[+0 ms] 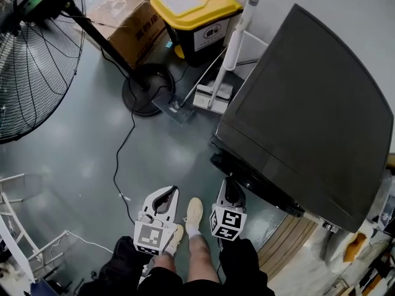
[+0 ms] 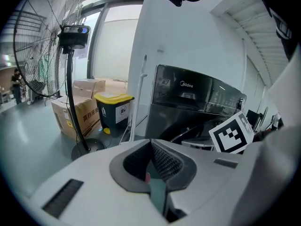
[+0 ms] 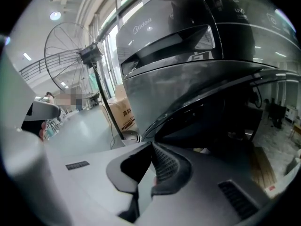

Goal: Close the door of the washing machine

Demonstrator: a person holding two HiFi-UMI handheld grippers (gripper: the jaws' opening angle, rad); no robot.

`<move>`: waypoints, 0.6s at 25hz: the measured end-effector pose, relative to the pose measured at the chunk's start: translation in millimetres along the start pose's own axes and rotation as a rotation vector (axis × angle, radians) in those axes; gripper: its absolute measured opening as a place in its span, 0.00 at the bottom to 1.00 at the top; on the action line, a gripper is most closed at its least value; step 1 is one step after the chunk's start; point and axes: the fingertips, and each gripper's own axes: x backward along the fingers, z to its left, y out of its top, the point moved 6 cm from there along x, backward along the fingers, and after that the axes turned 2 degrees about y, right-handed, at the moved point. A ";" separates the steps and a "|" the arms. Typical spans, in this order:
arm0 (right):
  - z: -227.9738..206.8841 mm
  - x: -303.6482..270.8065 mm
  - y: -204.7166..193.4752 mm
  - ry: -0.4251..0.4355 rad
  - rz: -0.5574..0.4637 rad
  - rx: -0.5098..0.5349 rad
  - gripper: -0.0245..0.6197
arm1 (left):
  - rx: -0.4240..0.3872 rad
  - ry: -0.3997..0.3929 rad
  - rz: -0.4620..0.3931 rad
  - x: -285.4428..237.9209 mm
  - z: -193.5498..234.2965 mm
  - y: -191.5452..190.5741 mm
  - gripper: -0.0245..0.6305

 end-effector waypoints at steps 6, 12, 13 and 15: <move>-3.4 32.6 23.5 0.005 -0.035 0.028 0.06 | -0.008 -0.006 -0.045 19.5 -10.6 26.6 0.07; 7.6 94.1 71.3 0.037 -0.102 0.061 0.06 | -0.052 -0.033 -0.121 64.3 -30.5 77.6 0.07; 9.4 105.9 81.1 0.042 -0.115 0.062 0.06 | -0.061 -0.037 -0.137 74.2 -34.3 87.8 0.07; 14.5 131.4 102.6 0.046 -0.147 0.066 0.06 | -0.080 -0.046 -0.172 95.5 -41.6 109.1 0.07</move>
